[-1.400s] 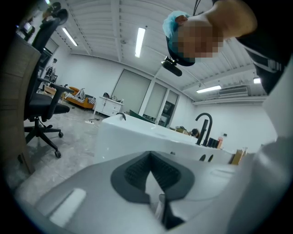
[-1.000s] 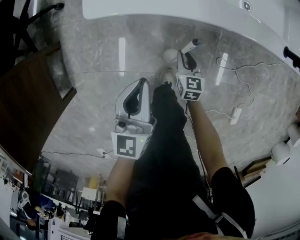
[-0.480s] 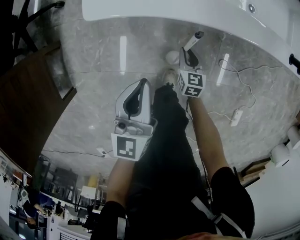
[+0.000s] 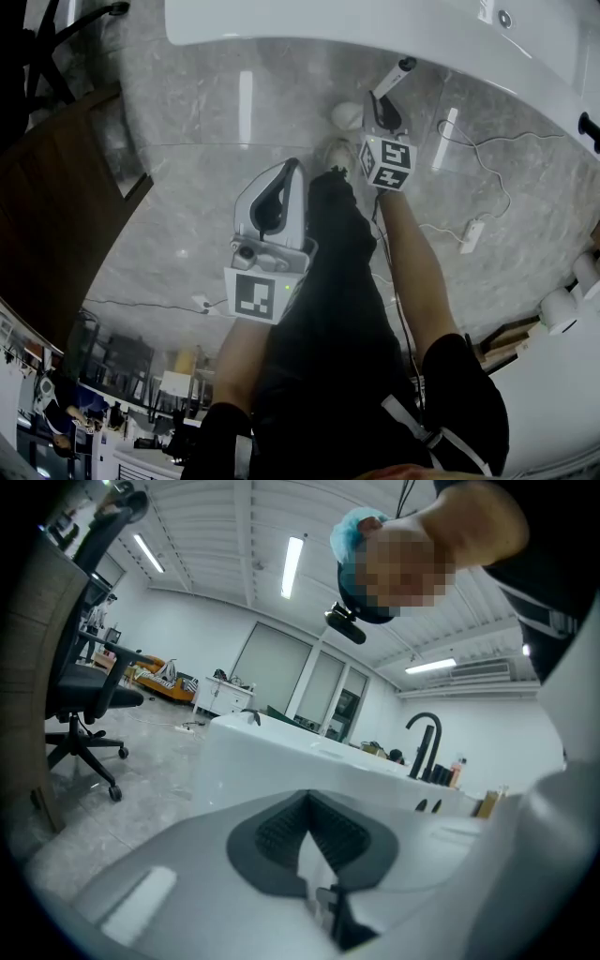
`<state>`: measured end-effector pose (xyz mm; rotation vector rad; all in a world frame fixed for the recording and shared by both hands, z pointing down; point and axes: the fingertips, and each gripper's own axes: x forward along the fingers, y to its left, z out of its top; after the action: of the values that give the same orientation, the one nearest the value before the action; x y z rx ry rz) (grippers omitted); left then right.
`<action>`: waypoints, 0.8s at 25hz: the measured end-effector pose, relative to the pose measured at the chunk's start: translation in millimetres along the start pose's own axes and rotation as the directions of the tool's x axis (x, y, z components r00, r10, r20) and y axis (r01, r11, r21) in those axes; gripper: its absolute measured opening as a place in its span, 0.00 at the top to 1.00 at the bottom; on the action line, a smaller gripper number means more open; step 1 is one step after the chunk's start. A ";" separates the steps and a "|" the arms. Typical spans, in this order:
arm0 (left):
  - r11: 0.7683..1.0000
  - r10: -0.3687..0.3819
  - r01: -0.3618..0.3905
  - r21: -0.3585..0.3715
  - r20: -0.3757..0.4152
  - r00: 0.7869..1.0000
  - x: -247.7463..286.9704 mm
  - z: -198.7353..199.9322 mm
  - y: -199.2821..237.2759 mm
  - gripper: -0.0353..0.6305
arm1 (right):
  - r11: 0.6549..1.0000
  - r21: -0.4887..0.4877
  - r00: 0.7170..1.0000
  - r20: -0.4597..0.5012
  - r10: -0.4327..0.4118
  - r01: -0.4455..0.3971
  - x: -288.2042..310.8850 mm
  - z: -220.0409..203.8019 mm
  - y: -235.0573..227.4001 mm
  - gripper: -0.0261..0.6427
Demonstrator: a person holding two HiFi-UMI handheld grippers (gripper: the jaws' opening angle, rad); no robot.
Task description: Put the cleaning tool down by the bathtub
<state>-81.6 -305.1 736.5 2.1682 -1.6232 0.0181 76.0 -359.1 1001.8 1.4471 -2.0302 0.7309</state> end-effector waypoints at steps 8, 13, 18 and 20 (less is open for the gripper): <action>1.000 0.012 -0.012 -0.011 -0.002 1.000 -4.0 -2.5 0.2 0.94 | 1.000 0.003 1.000 -0.016 -0.002 0.002 3.7 -2.3 -3.4 0.84; 1.000 0.001 -0.001 -0.003 -0.004 1.000 -4.9 -2.3 -2.1 0.94 | 1.000 0.005 1.000 -0.011 -0.002 0.002 4.8 -1.9 -2.1 0.84; 1.000 -0.011 0.011 -0.004 0.000 1.000 -5.5 1.3 -6.1 0.94 | 1.000 0.010 1.000 -0.019 -0.018 0.018 3.7 -1.6 -4.7 0.83; 1.000 -0.015 0.015 -0.003 0.007 1.000 -7.3 4.9 -7.8 0.94 | 1.000 0.019 1.000 -0.022 -0.019 0.020 2.3 -1.0 -6.2 0.80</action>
<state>-77.9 -298.5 727.6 2.1800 -1.6100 0.0037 81.4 -361.7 1004.9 1.4619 -1.9953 0.7566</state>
